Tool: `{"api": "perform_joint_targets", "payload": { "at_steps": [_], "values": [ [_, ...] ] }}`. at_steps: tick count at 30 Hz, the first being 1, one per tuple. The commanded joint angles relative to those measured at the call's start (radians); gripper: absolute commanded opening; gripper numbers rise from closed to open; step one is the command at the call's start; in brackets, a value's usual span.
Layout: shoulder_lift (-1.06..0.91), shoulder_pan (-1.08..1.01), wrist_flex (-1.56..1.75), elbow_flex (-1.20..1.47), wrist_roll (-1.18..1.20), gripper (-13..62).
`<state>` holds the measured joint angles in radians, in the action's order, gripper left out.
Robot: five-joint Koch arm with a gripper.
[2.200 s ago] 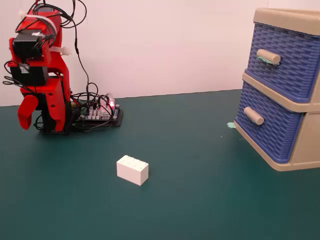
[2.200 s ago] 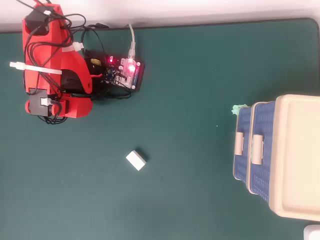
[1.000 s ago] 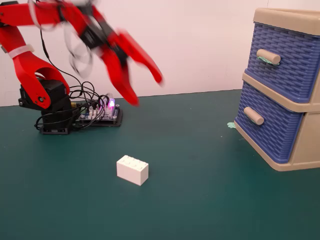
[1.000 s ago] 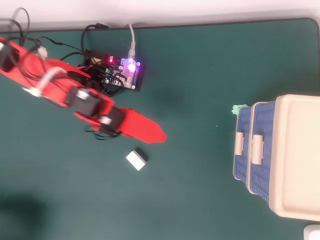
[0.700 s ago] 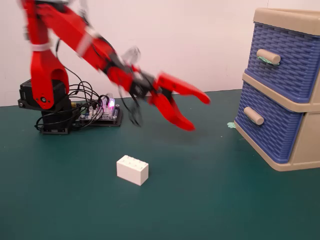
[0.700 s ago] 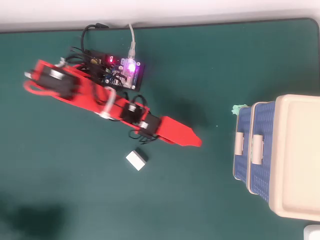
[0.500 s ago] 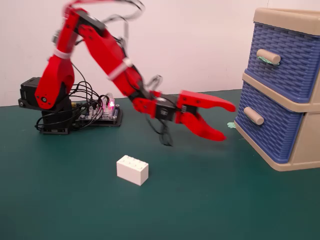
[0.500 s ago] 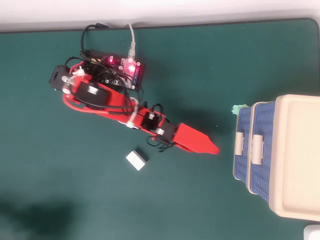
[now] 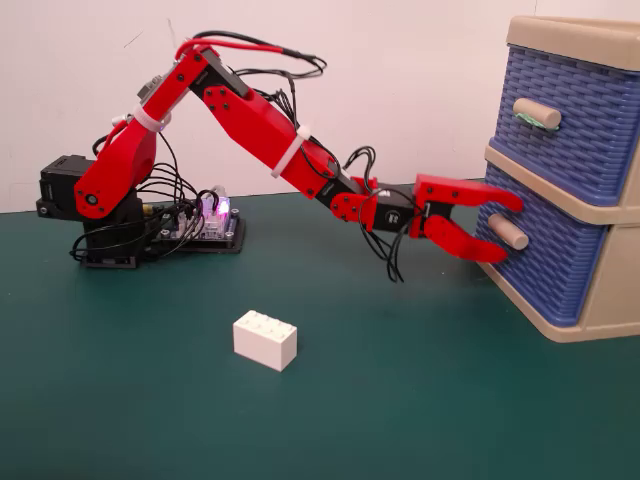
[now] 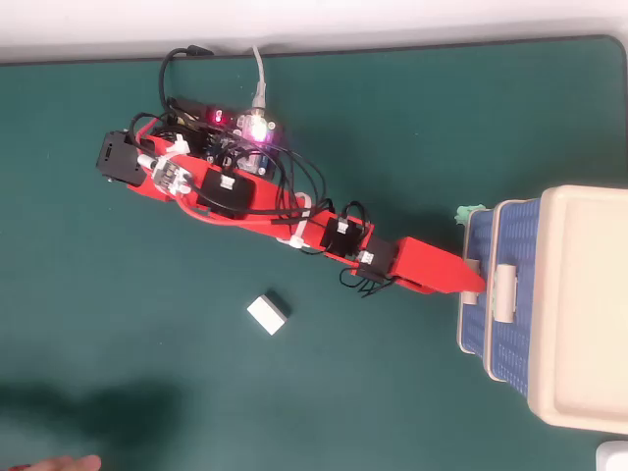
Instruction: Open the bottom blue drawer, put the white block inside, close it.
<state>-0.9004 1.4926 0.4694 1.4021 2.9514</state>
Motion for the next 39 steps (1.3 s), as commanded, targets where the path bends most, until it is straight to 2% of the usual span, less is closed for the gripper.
{"api": "perform_joint_targets", "payload": {
  "at_steps": [1,4,10,15,20,28,33,34,35,37,38,39],
  "values": [
    [-0.023,0.020,-0.015,-0.058,0.028,17.7],
    [-0.028,0.020,-0.080,-0.061,0.029,10.7],
    [-0.046,0.018,-0.261,-0.104,0.041,-7.8],
    [-0.115,0.018,-0.362,-0.106,0.054,-8.0],
    [-0.210,0.017,-0.362,0.038,0.063,-8.0],
    [-0.620,-0.003,-0.364,0.566,0.072,-8.1],
    [-0.784,-0.032,-0.364,0.747,0.071,-7.6],
    [-0.793,-0.037,-0.362,0.749,0.069,-2.6],
    [-0.796,-0.038,-0.362,0.749,0.067,6.4],
    [-0.804,-0.035,-0.362,0.747,0.067,31.3],
    [-0.821,-0.035,-0.364,0.750,0.066,34.5],
    [-0.854,-0.037,-0.367,0.758,0.064,34.8]
  ]
}}
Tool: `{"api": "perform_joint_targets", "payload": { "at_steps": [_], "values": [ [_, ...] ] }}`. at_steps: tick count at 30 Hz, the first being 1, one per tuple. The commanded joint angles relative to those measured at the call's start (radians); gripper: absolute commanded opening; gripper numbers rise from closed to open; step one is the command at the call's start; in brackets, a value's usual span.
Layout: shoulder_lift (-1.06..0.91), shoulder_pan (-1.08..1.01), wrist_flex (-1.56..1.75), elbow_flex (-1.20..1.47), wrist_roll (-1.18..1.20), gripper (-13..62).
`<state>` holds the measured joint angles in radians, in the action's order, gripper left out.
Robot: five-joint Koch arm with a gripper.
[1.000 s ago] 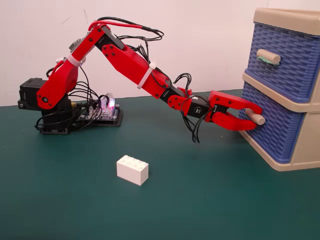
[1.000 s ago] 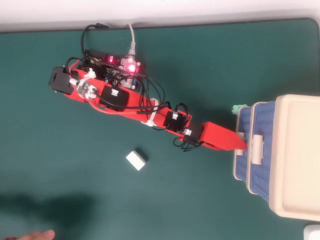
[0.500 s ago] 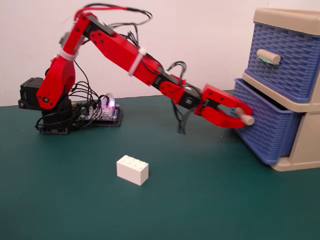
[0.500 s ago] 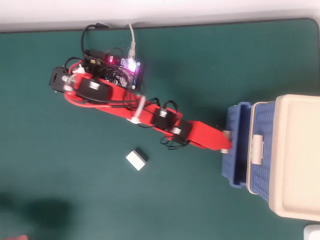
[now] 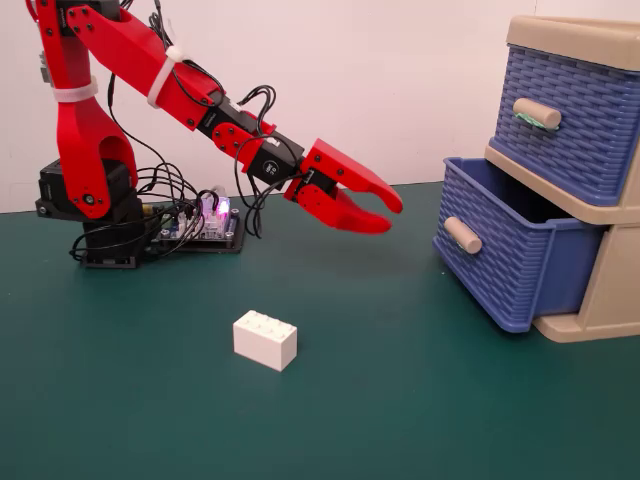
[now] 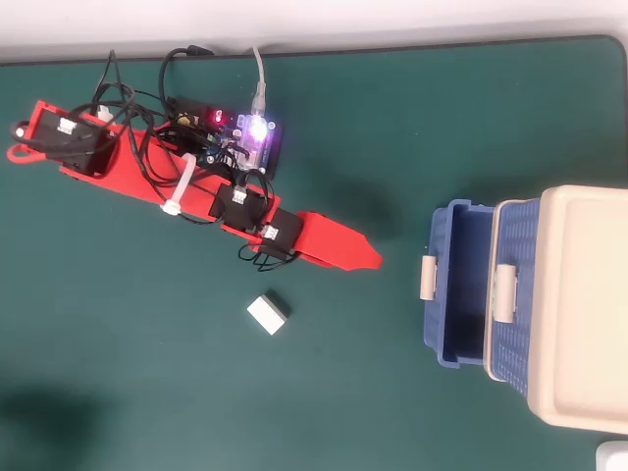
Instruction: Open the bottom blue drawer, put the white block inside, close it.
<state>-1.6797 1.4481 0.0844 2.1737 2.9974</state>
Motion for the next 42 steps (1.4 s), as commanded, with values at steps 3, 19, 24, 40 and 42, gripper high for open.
{"api": "perform_joint_targets", "payload": {
  "at_steps": [3,19,24,40,42],
  "values": [
    [-0.229,-0.029,-0.101,-0.021,0.014,34.7],
    [-0.282,-0.423,-1.489,-0.698,-1.008,33.7],
    [-0.084,-0.502,-1.477,-0.699,-1.410,33.8],
    [0.310,-0.511,-1.328,-0.698,-1.411,33.9],
    [0.330,-0.511,-1.310,-0.695,-1.411,33.7]
  ]
}}
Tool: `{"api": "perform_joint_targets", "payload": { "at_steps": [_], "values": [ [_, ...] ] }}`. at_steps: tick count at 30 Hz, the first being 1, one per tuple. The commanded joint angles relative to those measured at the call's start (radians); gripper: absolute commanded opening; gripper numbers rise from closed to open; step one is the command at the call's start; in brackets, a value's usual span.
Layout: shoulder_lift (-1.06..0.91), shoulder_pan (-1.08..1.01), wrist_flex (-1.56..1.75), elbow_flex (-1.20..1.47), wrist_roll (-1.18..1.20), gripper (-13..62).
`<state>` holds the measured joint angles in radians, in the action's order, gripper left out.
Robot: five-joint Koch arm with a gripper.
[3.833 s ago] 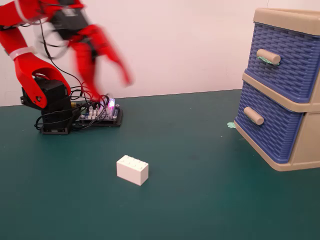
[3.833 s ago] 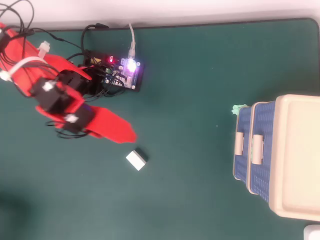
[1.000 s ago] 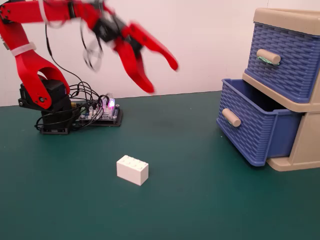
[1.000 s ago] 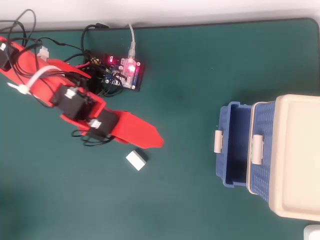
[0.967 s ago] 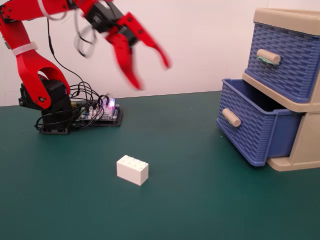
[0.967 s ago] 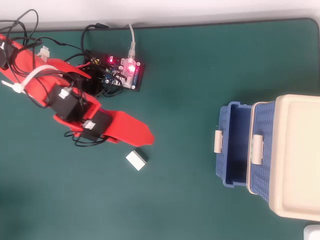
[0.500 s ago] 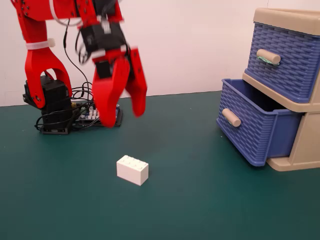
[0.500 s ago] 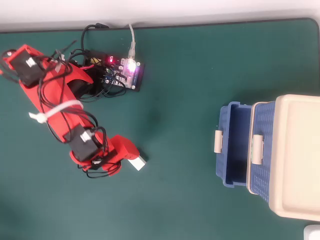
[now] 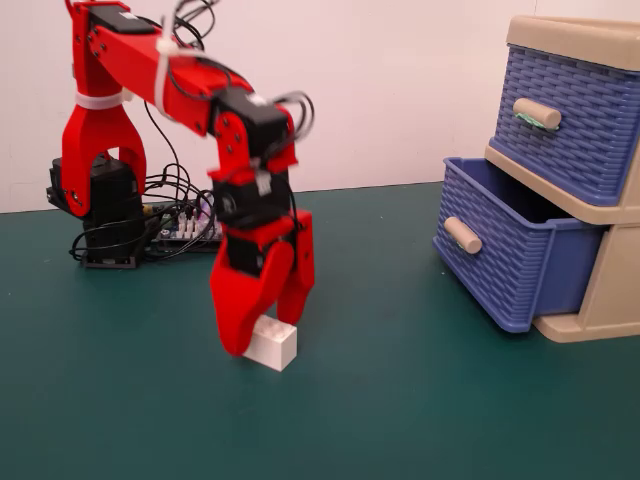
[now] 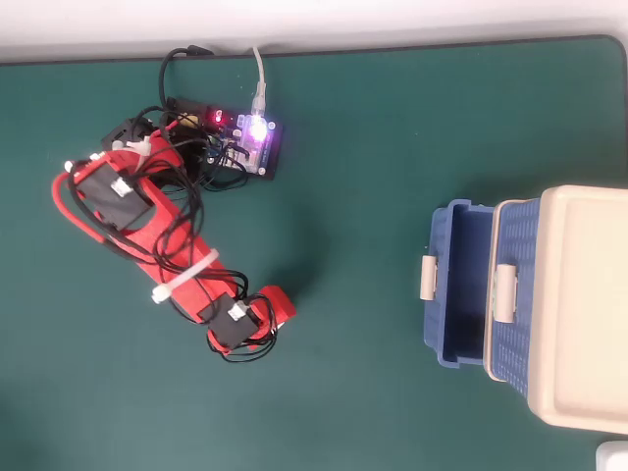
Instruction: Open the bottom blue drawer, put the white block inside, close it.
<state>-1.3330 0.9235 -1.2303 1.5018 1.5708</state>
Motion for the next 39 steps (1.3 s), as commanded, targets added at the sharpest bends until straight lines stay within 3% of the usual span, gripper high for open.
{"api": "perform_joint_targets", "payload": {
  "at_steps": [1,3,4,6,7,8,16,21,26,30,35,39],
  "values": [
    [-0.008,0.014,0.008,-0.021,0.015,33.3],
    [0.000,0.014,0.011,-0.018,0.017,30.8],
    [0.000,0.014,0.012,-0.014,0.035,25.5],
    [-0.002,0.015,0.026,-0.006,0.094,10.5],
    [-0.005,0.015,0.028,-0.005,0.117,-4.2],
    [-0.005,0.012,0.028,-0.005,0.118,-9.0],
    [-0.043,0.005,0.011,-0.005,0.117,-8.1],
    [-0.258,-0.020,-0.158,-0.077,0.163,-8.1],
    [-0.342,0.026,-0.253,-0.448,0.709,-8.1],
    [-0.152,0.272,-0.244,-0.821,1.078,-8.0],
    [0.150,0.402,-0.239,-1.236,1.123,-7.7],
    [0.301,0.472,-0.238,-1.382,1.121,-7.6]
  ]
}}
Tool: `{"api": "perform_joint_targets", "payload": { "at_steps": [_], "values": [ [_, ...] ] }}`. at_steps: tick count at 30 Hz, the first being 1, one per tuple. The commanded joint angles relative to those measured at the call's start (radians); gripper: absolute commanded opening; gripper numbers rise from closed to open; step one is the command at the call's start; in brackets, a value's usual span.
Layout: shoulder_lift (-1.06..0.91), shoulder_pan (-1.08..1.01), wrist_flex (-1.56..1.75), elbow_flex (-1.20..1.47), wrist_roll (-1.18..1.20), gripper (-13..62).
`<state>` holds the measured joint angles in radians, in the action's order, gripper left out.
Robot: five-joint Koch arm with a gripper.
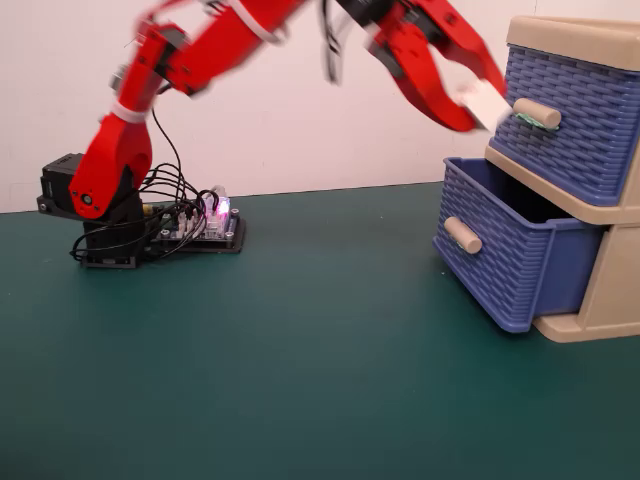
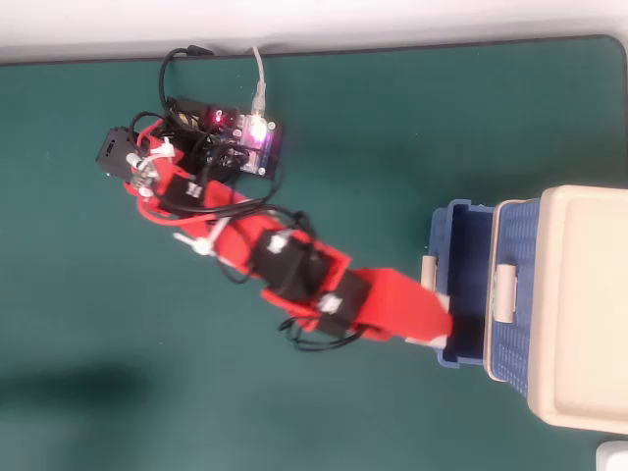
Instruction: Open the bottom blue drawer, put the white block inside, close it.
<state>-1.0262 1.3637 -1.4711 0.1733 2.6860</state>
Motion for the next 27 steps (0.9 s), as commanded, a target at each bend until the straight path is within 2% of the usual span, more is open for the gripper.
{"api": "perform_joint_targets", "payload": {
  "at_steps": [1,4,5,6,7,8,10,12,17,19,23,27],
  "values": [
    [0.014,0.037,0.005,-0.071,0.003,-7.5],
    [0.023,0.072,0.044,-0.078,0.000,-6.9],
    [0.023,0.078,0.066,-0.078,0.000,-3.2],
    [0.023,0.086,0.095,-0.078,0.002,3.7],
    [0.031,0.103,0.141,-0.078,0.003,14.0],
    [0.043,0.118,0.178,-0.078,0.008,19.9],
    [0.060,0.130,0.256,-0.078,0.009,28.7],
    [0.060,0.130,0.281,-0.080,0.009,32.3],
    [0.035,0.123,0.265,-0.081,0.008,33.3],
    [-0.031,0.123,0.202,-0.069,0.008,33.6],
    [-0.143,0.103,-0.186,-0.067,0.000,33.5],
    [-0.130,0.044,-0.414,-0.060,-0.018,33.5]
  ]
}}
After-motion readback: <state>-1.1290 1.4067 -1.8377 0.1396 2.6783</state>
